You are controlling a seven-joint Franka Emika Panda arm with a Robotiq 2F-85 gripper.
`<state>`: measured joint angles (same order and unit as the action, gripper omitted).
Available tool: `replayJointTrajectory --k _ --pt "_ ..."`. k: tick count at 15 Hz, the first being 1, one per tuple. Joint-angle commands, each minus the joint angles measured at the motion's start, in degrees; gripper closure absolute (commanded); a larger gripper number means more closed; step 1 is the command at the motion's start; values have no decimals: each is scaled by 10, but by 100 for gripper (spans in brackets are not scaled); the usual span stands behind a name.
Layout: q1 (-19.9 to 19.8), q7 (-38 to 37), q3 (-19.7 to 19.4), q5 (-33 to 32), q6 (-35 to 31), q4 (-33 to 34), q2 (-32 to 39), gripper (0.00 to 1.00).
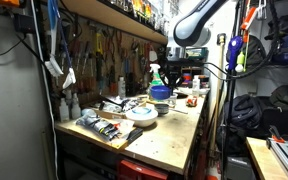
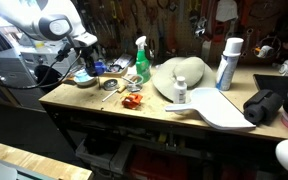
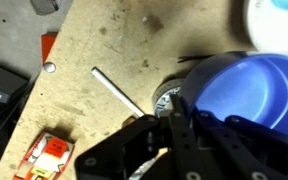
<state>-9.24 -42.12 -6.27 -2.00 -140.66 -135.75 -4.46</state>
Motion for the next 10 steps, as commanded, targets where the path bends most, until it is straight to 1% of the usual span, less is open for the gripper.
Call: replayJointTrajectory --k 1,3,4,5,7,8,10 --pt "33 85 11 125 -18 -6 -24 99" --pt "56 136 24 196 -9 4 -15 99" --pt "64 150 31 215 -5 10 -7 99" --pt "70 154 38 219 5 16 4 99" --pt "71 127 52 171 -2 19 22 99" --pt "71 116 55 143 6 25 31 99" --pt "70 83 59 81 -3 31 47 99"
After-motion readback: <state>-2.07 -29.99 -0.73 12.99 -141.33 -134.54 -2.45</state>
